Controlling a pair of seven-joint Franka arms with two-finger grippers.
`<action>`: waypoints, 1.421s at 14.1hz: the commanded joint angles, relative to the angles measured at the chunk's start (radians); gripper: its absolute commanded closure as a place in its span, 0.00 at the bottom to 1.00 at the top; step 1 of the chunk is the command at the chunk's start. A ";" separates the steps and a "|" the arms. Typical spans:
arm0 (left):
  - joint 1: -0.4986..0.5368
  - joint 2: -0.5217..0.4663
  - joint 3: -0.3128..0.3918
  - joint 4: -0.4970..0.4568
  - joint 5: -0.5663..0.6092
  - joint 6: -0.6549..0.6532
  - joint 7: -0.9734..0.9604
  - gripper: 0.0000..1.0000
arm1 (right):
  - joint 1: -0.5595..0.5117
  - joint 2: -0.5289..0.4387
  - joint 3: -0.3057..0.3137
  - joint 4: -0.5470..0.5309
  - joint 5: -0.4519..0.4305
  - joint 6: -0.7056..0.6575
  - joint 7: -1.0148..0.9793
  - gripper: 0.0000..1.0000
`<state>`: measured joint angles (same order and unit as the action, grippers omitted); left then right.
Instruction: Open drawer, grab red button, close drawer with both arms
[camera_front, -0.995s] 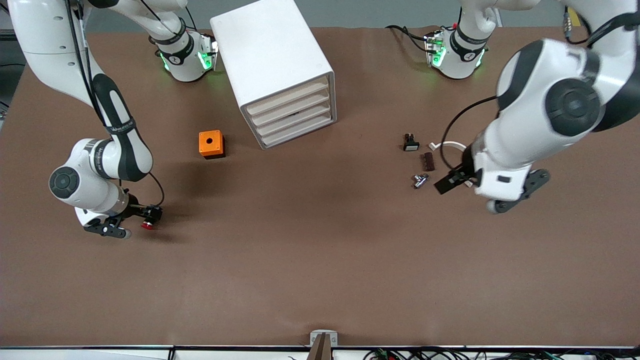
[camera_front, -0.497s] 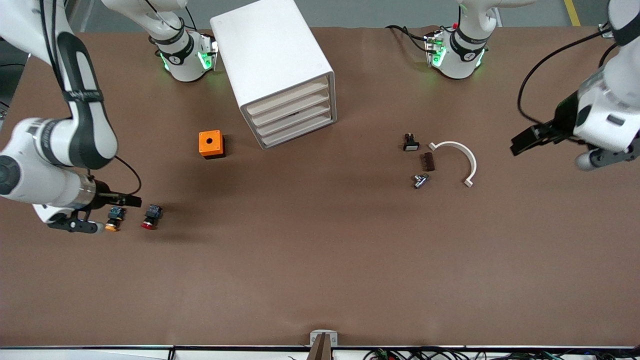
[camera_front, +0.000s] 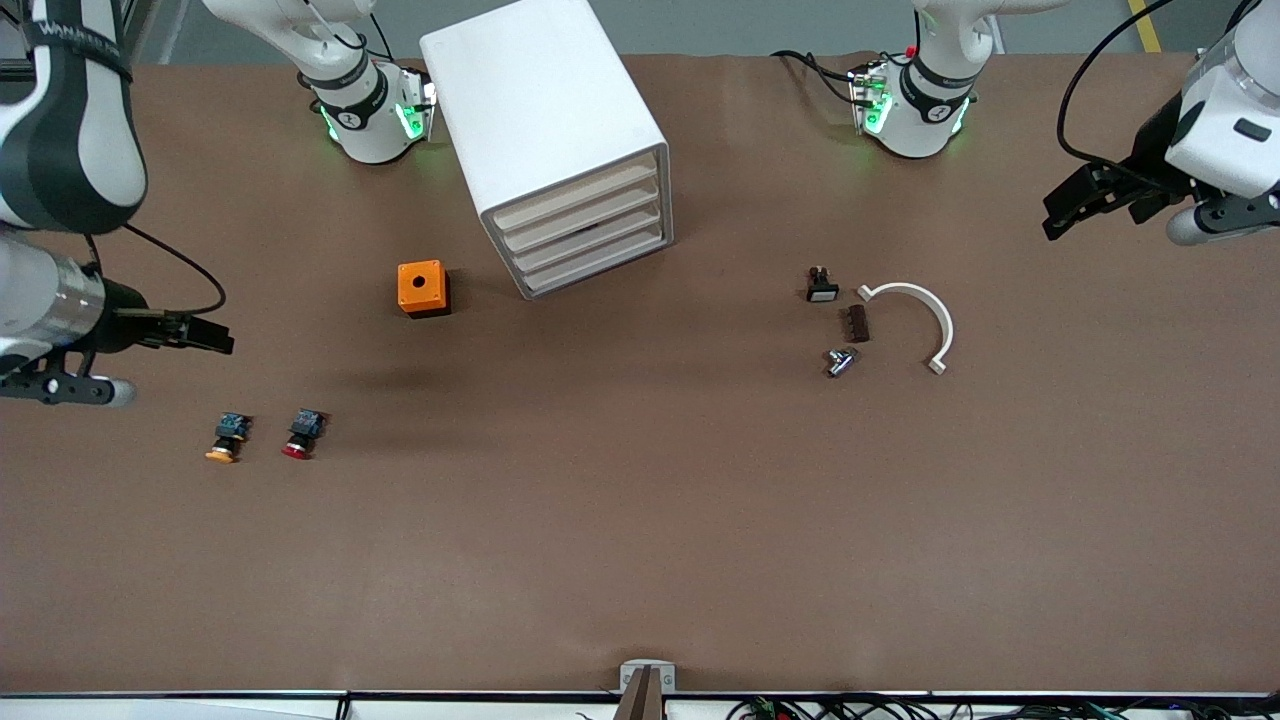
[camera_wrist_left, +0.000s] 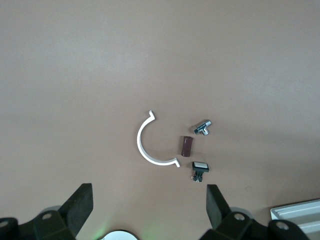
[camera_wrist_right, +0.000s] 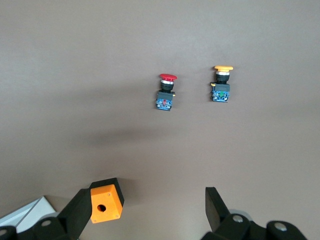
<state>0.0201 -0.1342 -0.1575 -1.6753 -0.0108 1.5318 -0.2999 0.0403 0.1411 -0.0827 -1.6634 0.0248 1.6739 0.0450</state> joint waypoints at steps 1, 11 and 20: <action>0.011 -0.048 -0.017 -0.029 0.017 -0.022 0.036 0.00 | 0.007 -0.018 0.000 0.101 -0.016 -0.109 -0.007 0.00; 0.017 -0.024 -0.007 0.000 0.020 -0.032 0.084 0.00 | 0.004 -0.026 -0.005 0.180 -0.020 -0.132 0.010 0.00; 0.018 -0.042 -0.007 -0.037 0.022 -0.032 0.085 0.00 | -0.005 -0.067 -0.003 0.197 0.001 -0.209 0.021 0.00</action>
<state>0.0284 -0.1548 -0.1579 -1.6909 -0.0108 1.5076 -0.2360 0.0382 0.1109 -0.0958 -1.4646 0.0194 1.4784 0.0515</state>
